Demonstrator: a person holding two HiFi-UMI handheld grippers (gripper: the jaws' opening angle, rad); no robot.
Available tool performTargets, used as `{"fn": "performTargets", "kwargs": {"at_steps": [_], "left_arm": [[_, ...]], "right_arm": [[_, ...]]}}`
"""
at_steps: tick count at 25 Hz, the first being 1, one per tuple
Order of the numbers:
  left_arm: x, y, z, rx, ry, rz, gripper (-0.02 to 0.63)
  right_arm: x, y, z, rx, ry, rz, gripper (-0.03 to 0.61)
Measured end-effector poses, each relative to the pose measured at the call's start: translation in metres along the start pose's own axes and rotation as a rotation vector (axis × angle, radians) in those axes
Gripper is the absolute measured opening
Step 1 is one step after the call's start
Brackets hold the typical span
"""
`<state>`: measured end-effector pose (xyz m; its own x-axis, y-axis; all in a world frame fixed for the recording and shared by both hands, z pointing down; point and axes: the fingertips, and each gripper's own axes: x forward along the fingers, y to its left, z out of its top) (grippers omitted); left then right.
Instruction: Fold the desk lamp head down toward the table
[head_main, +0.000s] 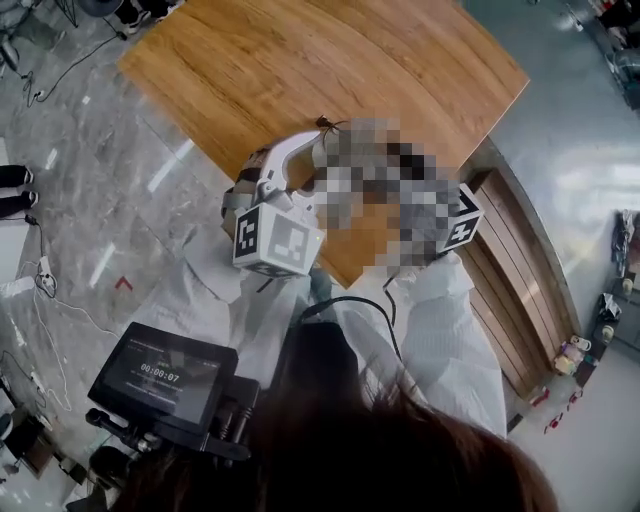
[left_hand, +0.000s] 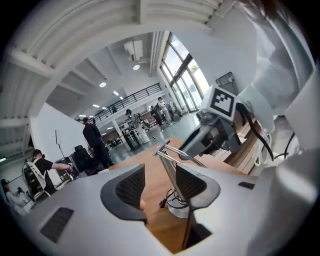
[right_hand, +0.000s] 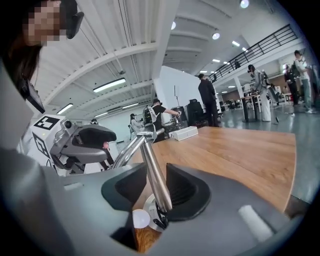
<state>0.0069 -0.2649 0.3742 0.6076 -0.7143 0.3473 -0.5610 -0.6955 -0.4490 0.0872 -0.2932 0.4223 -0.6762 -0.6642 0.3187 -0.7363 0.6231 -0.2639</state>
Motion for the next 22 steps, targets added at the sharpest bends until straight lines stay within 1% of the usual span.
{"fn": "performTargets", "kwargs": {"at_steps": [4, 5, 6, 7, 8, 9, 11, 13, 18, 22], "left_arm": [[0.001, -0.001, 0.026, -0.102, 0.035, -0.008, 0.138], [0.002, 0.000, 0.029, -0.126, 0.041, -0.010, 0.114], [0.004, 0.002, 0.031, -0.150, 0.048, -0.013, 0.092], [0.006, 0.003, 0.032, -0.178, 0.055, -0.015, 0.079], [0.007, 0.005, 0.034, -0.211, 0.061, -0.017, 0.038], [0.008, 0.007, 0.035, -0.246, 0.062, -0.016, 0.002], [0.010, 0.012, 0.040, -0.303, 0.057, -0.010, 0.002], [0.011, 0.017, 0.047, -0.338, 0.050, 0.010, 0.002], [0.012, 0.021, 0.058, -0.394, 0.027, 0.049, 0.002], [0.012, 0.021, 0.062, -0.432, 0.011, 0.071, 0.002]], "right_arm": [[-0.035, 0.010, 0.022, -0.005, -0.072, -0.062, 0.099], [-0.038, 0.012, 0.027, -0.007, -0.093, -0.080, 0.076], [-0.040, 0.014, 0.033, -0.011, -0.114, -0.099, 0.036], [-0.041, 0.016, 0.039, -0.016, -0.133, -0.116, 0.015], [-0.042, 0.019, 0.045, -0.024, -0.149, -0.129, 0.002], [-0.043, 0.022, 0.051, -0.035, -0.162, -0.139, 0.002], [-0.044, 0.028, 0.063, -0.060, -0.185, -0.158, 0.002], [-0.047, 0.033, 0.073, -0.078, -0.210, -0.178, 0.002], [-0.052, 0.043, 0.088, -0.108, -0.240, -0.215, 0.002], [-0.056, 0.044, 0.090, -0.095, -0.250, -0.216, 0.000]]}}
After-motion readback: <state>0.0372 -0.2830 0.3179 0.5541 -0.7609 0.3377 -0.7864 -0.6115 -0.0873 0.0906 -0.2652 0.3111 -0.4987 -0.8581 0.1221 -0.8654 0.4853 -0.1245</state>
